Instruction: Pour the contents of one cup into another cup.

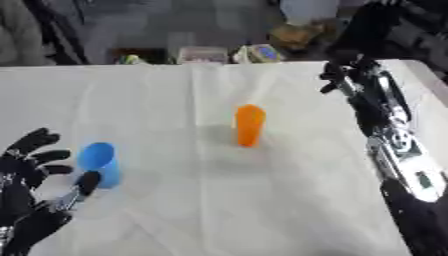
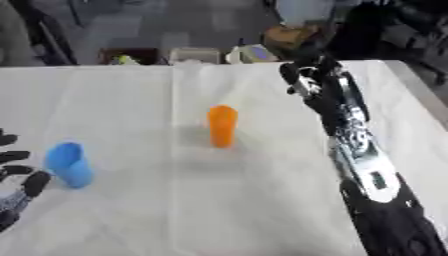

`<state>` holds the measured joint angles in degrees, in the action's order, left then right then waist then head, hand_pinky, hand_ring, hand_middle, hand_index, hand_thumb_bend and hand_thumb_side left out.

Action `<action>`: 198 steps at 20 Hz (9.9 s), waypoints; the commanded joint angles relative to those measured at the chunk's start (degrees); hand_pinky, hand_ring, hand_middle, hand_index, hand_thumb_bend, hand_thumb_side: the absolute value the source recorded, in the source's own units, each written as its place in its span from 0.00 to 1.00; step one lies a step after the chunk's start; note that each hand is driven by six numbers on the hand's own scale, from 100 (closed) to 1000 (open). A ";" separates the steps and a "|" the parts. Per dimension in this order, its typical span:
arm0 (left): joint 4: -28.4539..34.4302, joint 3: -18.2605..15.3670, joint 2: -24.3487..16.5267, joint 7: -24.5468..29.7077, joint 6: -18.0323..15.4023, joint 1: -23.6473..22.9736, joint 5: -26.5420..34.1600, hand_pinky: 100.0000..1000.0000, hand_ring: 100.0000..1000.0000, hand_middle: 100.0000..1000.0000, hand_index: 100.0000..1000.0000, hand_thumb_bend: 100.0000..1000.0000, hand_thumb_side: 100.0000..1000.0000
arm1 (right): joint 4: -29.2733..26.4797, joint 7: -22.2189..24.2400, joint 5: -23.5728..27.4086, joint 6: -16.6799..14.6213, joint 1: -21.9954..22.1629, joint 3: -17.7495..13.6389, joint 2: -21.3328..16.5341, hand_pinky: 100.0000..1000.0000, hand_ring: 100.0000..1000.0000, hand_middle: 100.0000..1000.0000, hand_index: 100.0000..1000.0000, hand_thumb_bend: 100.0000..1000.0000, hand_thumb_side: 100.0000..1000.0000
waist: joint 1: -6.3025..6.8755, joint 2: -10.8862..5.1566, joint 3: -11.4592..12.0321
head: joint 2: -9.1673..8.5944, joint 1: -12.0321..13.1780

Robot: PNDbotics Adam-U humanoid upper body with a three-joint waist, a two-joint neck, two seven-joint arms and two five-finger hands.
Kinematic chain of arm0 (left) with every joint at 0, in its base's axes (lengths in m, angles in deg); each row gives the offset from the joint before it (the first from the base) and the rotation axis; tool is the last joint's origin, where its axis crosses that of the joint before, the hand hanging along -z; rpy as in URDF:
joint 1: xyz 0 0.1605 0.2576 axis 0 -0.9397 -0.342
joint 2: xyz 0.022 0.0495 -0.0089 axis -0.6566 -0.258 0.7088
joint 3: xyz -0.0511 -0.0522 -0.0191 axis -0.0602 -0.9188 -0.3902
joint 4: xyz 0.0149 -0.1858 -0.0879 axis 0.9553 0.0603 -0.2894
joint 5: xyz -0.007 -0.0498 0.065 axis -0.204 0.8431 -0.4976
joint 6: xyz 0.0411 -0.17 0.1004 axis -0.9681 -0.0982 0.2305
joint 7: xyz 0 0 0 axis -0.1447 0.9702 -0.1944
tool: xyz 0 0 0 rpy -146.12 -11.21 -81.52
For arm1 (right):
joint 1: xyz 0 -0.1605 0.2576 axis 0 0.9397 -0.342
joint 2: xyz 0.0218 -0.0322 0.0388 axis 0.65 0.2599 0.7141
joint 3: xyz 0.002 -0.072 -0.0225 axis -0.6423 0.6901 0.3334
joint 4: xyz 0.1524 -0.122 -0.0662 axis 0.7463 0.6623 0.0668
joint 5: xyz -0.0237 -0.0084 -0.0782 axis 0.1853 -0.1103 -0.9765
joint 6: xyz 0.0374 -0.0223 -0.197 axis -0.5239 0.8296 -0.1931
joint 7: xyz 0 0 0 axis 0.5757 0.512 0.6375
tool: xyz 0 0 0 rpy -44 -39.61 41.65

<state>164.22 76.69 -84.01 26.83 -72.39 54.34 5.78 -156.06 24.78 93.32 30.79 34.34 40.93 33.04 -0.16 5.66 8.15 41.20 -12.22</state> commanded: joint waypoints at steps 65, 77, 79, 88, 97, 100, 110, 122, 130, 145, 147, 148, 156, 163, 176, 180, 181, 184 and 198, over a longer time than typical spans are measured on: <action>-34.59 6.25 -2.06 -9.93 1.22 19.70 3.02 0.56 0.62 0.68 0.81 0.84 0.21 | -0.07 0.98 0.16 0.10 -0.43 -0.07 -0.41 0.42 0.55 0.53 0.70 0.70 0.41 | 0.25 -0.52 -0.99 | 0.11 0.12; -36.28 7.43 -1.39 -8.50 1.14 21.32 2.33 0.56 0.61 0.67 0.81 0.84 0.21 | -0.01 1.12 0.16 0.11 -0.50 -0.03 -0.22 0.42 0.55 0.53 0.70 0.70 0.41 | 0.13 -0.32 -1.26 | 0.33 0.19; -36.71 7.54 -1.25 -8.30 1.05 21.45 2.21 0.56 0.61 0.66 0.81 0.84 0.21 | -0.01 1.15 0.17 0.10 -0.50 -0.03 -0.20 0.42 0.55 0.53 0.70 0.70 0.41 | 0.08 -0.30 -1.28 | 0.34 0.21; -38.54 8.33 -0.41 -7.19 -0.60 22.32 2.39 0.55 0.60 0.65 0.81 0.82 0.21 | -0.02 1.37 0.25 0.09 -0.62 0.05 -0.04 0.42 0.55 0.53 0.70 0.70 0.41 | -0.17 -0.12 -1.52 | 0.23 0.30; -39.84 9.10 0.05 -4.85 -1.57 23.45 1.94 0.54 0.57 0.60 0.79 0.77 0.20 | 0.03 1.50 0.30 0.10 -0.71 0.08 0.09 0.42 0.55 0.53 0.70 0.70 0.41 | -0.20 0.01 -2.00 | 0.15 0.36; -40.31 9.16 0.17 -4.81 -1.53 23.43 1.81 0.54 0.55 0.58 0.78 0.76 0.20 | 0.08 1.51 0.30 0.11 -0.66 0.07 0.13 0.42 0.55 0.53 0.70 0.70 0.41 | -0.21 0.01 -1.99 | 0.20 0.34; -41.80 9.33 0.52 -4.13 -1.77 23.38 1.97 0.45 0.43 0.43 0.68 0.62 0.12 | 0.15 1.55 0.32 0.10 -0.61 0.04 0.23 0.42 0.55 0.53 0.70 0.69 0.41 | -0.32 0.05 -1.95 | 0.22 0.21; -38.18 9.32 -0.17 -7.71 -1.55 23.04 2.92 0.15 0.11 0.07 0.38 0.11 0.00 | 0.92 1.51 0.01 0.08 -0.52 -0.19 0.09 0.42 0.55 0.53 0.70 0.71 0.40 | -0.25 0.05 -1.99 | 0.20 -0.01; -30.09 8.96 -2.08 -10.48 0.84 22.49 2.99 0.15 0.11 0.07 0.38 0.08 0.00 | 5.74 2.00 -1.74 -1.83 -0.20 -0.15 -1.96 0.41 0.57 0.55 0.75 0.79 0.25 | -0.15 0.03 -1.83 | 0.09 -0.23; -19.54 9.79 -3.03 -10.25 3.51 22.63 3.11 0.16 0.11 0.07 0.38 0.09 0.00 | 26.33 0.66 -12.02 -10.02 -6.76 4.14 -4.15 0.57 0.81 0.76 0.84 0.89 0.21 | 0.26 0.00 -1.25 | -0.21 -0.91; -18.52 9.89 -3.12 -10.07 3.76 22.68 3.14 0.16 0.11 0.07 0.38 0.09 0.00 | 27.59 0.82 -12.67 -10.49 -7.79 4.53 -4.09 0.58 0.81 0.76 0.84 0.91 0.21 | 0.32 -0.02 -1.17 | -0.26 -1.02; -18.07 9.93 -3.13 -9.99 3.89 22.70 3.16 0.16 0.11 0.07 0.38 0.09 0.00 | 28.03 1.02 -12.99 -10.69 -8.28 4.80 -4.05 0.58 0.81 0.75 0.84 0.90 0.22 | 0.34 -0.03 -1.13 | -0.30 -1.08; -16.29 10.33 -3.05 -9.36 4.55 22.93 3.46 0.16 0.11 0.07 0.38 0.08 0.00 | 30.24 3.21 -14.44 -11.43 -11.25 6.96 -3.56 0.58 0.80 0.75 0.84 0.89 0.21 | 0.43 -0.13 -0.86 | -0.48 -1.39; -15.84 10.77 -2.62 -8.99 4.72 23.33 3.69 0.16 0.11 0.07 0.38 0.08 0.00 | 31.64 4.39 -15.16 -11.72 -12.90 8.21 -2.69 0.58 0.80 0.74 0.84 0.88 0.20 | 0.59 -0.09 -0.56 | -0.60 -1.75; -14.43 11.25 -2.15 -8.33 5.15 24.11 4.42 0.16 0.11 0.07 0.38 0.07 0.00 | 37.32 8.31 -18.44 -13.31 -18.09 10.98 0.04 0.58 0.79 0.74 0.84 0.88 0.20 | 0.85 0.05 0.18 | -0.94 -2.68; -14.33 11.35 -2.03 -8.30 5.15 24.23 4.54 0.16 0.11 0.07 0.38 0.07 0.00 | 38.33 8.68 -18.97 -13.54 -18.57 11.20 0.63 0.58 0.79 0.74 0.84 0.88 0.20 | 0.86 0.14 0.36 | -0.99 -2.77; -14.30 11.36 -2.03 -8.29 5.15 24.23 4.56 0.16 0.11 0.07 0.38 0.07 0.00 | 38.51 8.73 -19.06 -13.61 -18.64 11.21 0.70 0.58 0.79 0.74 0.84 0.88 0.20 | 0.86 0.14 0.38 | -0.99 -2.78; -14.33 11.46 -1.93 -8.25 5.17 24.27 4.61 0.16 0.11 0.07 0.38 0.07 0.00 | 39.16 9.06 -19.37 -13.69 -18.95 11.47 1.24 0.58 0.79 0.73 0.84 0.88 0.20 | 0.85 0.18 0.48 | -0.96 -2.95; -14.25 11.81 -1.62 -8.04 5.29 24.64 4.87 0.16 0.11 0.07 0.38 0.06 0.00 | 41.94 10.44 -20.59 -14.26 -20.85 12.19 3.76 0.57 0.78 0.73 0.84 0.88 0.20 | 0.87 0.22 0.78 | -1.43 -3.59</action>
<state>148.79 88.57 -85.43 18.63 -67.07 77.82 10.51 -113.81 35.06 73.10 16.66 14.79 53.03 37.18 0.64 6.48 8.88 40.47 -15.70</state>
